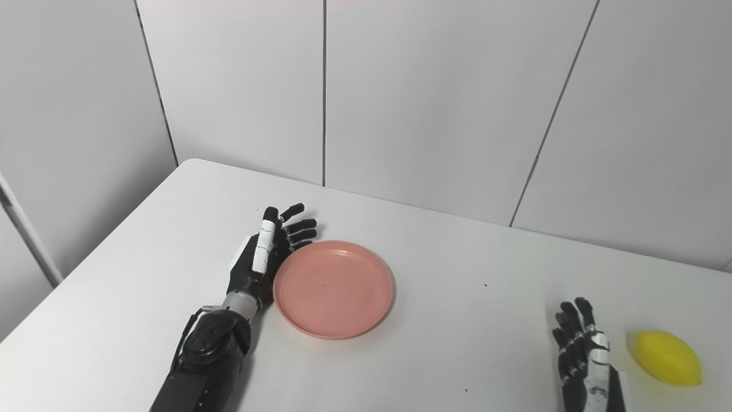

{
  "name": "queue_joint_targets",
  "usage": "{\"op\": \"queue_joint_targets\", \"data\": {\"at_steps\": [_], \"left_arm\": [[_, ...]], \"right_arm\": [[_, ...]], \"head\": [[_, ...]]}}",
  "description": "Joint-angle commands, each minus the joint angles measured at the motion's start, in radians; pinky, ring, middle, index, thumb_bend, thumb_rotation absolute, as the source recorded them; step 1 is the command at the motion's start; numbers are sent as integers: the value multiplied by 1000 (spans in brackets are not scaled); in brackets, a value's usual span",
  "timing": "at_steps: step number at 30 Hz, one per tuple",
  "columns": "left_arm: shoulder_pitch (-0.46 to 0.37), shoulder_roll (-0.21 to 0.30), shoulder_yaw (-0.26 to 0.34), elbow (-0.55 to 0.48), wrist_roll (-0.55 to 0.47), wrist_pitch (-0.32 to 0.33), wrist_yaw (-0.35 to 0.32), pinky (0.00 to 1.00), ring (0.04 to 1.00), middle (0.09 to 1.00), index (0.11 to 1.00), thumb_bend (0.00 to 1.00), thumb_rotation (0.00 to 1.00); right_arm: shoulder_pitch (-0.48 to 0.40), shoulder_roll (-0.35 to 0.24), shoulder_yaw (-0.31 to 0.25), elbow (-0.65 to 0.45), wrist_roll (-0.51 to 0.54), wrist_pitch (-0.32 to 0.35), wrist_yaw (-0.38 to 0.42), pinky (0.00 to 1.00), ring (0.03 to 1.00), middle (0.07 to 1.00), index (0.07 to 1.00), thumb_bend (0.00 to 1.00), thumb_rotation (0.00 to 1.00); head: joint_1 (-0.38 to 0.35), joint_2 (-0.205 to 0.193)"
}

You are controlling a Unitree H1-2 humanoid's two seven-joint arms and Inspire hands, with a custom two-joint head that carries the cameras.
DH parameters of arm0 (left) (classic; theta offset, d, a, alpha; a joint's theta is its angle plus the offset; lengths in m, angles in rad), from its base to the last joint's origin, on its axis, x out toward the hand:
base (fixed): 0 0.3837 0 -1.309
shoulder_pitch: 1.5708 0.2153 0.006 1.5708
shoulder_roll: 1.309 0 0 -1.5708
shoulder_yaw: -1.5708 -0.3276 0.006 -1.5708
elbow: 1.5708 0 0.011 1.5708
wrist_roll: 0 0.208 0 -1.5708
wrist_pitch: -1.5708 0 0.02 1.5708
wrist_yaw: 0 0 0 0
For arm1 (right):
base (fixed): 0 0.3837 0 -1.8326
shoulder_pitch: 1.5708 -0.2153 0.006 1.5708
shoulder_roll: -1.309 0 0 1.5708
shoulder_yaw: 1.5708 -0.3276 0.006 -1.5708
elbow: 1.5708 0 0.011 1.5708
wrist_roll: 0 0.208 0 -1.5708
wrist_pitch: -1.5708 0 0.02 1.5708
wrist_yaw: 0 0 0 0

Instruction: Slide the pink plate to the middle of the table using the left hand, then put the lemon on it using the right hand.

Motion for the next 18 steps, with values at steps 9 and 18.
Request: {"op": "queue_joint_targets", "data": {"at_steps": [9,18], "left_arm": [[32,-21,-14,-10,14,94,9,748,738,726,822,965,960],[37,-20,-14,-24,0,110,-7,731,739,745,846,930,953]], "right_arm": [[51,49,35,44,-3,15,-1,1000,973,949,962,693,1000],[46,73,37,58,-17,1,-11,1000,959,934,948,705,965]], "head": [[-52,12],[-98,20]]}}
